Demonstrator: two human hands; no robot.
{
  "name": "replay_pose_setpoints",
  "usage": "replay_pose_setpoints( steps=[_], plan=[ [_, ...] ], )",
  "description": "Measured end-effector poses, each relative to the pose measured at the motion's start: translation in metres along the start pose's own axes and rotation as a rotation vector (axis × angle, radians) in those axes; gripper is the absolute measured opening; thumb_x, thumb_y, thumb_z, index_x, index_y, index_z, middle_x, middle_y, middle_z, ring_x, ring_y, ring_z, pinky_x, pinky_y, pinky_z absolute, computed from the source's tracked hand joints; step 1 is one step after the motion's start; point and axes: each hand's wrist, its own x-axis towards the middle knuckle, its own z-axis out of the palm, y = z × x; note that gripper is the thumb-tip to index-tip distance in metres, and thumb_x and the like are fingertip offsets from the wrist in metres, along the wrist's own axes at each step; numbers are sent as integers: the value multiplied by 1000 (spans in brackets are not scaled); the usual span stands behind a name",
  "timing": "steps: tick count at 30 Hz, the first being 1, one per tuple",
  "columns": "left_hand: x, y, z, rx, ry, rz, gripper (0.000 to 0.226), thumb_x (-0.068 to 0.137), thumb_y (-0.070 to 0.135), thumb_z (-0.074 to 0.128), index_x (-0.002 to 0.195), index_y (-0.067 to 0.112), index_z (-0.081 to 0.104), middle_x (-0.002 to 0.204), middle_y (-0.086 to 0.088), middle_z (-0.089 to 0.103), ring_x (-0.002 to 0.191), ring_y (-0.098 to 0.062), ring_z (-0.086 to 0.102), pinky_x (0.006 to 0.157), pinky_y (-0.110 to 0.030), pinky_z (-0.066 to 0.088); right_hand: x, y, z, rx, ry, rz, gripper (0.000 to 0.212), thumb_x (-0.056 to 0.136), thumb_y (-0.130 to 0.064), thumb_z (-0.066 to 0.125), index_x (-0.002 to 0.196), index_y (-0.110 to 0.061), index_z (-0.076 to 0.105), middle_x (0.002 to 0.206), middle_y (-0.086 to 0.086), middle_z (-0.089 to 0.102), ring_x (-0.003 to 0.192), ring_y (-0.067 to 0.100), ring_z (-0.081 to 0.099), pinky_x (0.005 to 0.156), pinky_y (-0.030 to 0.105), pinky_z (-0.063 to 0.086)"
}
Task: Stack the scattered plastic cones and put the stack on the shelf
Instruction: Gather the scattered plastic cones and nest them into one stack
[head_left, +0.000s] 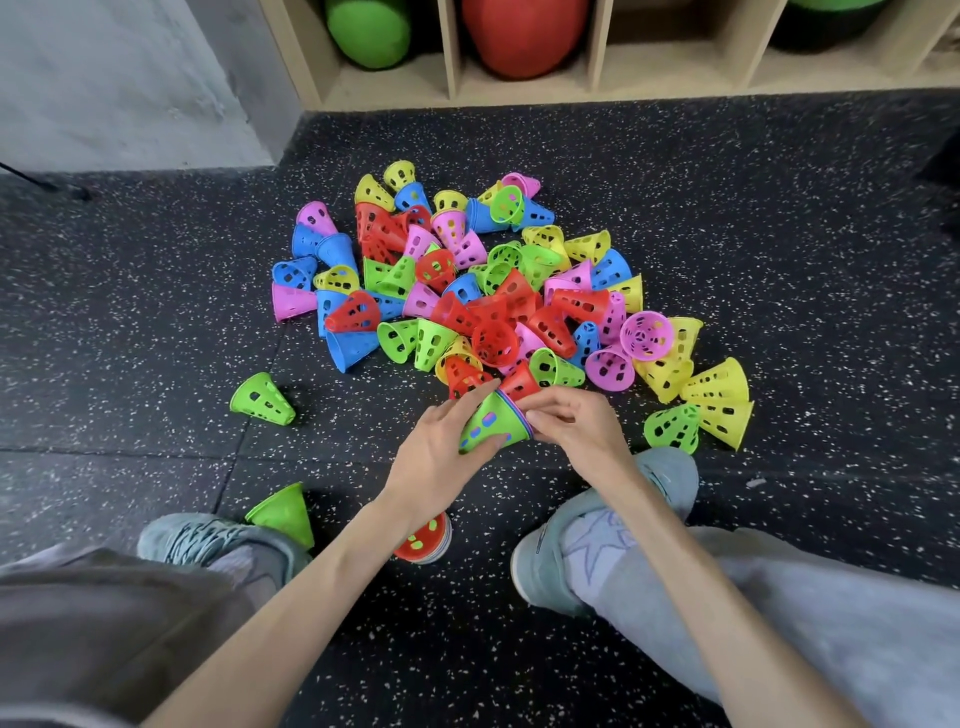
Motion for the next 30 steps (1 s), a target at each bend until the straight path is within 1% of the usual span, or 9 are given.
replay_pose_setpoints(
  steps=[5, 7, 11, 14, 18, 20, 23, 27, 30],
  plan=[
    [-5, 0, 1, -15, -14, -4, 62, 97, 49, 61, 151, 55, 30, 111, 5, 58, 110, -18, 52, 94, -43, 51, 0, 2, -1, -6, -32, -9, 26, 95, 0, 61, 98, -19, 79, 92, -5, 79, 93, 10, 73, 81, 25, 59],
    [-6, -1, 2, -14, 5, -1, 61, 97, 49, 62, 150, 54, 31, 110, 7, 58, 105, -14, 54, 90, -40, 52, 4, 2, -2, -15, -52, 12, 26, 95, 0, 60, 98, -19, 79, 92, -4, 79, 93, 10, 73, 83, 27, 60],
    [-5, -4, 4, -47, 42, -37, 61, 94, 50, 65, 148, 52, 37, 101, 12, 58, 85, -3, 50, 75, -25, 44, 20, -7, -8, -81, -174, 75, 26, 97, 0, 59, 107, -17, 76, 99, 0, 78, 94, 9, 73, 83, 25, 60],
    [-2, -5, 7, -105, 55, -74, 59, 93, 51, 67, 144, 57, 38, 101, 11, 62, 73, -1, 50, 71, -24, 44, 38, -15, -17, -239, -194, 80, 28, 97, -2, 61, 110, -22, 76, 100, -5, 77, 91, 5, 72, 81, 24, 60],
    [0, -6, 11, -129, 68, -106, 59, 92, 53, 68, 142, 60, 38, 102, 12, 65, 66, -2, 49, 70, -28, 48, 62, -9, -34, -390, -165, 87, 27, 96, -3, 61, 106, -24, 75, 100, -6, 75, 89, 10, 71, 83, 33, 59],
    [-1, -7, 12, -122, 60, -113, 59, 92, 53, 67, 142, 59, 38, 103, 14, 65, 68, -2, 49, 75, -30, 51, 70, -2, -40, -411, -129, 77, 27, 96, -3, 61, 104, -25, 75, 101, -9, 74, 88, 5, 69, 80, 29, 56],
    [-2, -10, 12, -99, 59, -120, 59, 92, 52, 67, 143, 57, 38, 100, 15, 64, 71, -2, 50, 80, -34, 54, 76, 14, -48, -380, -11, 86, 30, 97, -5, 57, 104, -29, 75, 96, -10, 74, 86, 9, 70, 79, 27, 55],
    [-1, -13, 14, -106, 65, -120, 60, 92, 54, 67, 144, 56, 37, 99, 13, 64, 70, -8, 55, 78, -38, 56, 82, 38, -64, -473, 54, 62, 30, 98, -9, 58, 100, -35, 74, 95, -13, 74, 87, 4, 69, 80, 27, 55],
    [-1, -15, 17, -104, 61, -101, 61, 92, 54, 66, 145, 55, 36, 99, 14, 65, 72, -9, 56, 76, -37, 55, 86, 45, -84, -537, 213, 22, 27, 99, -9, 58, 103, -29, 75, 104, -14, 73, 90, -6, 62, 77, 15, 49]
  ],
)
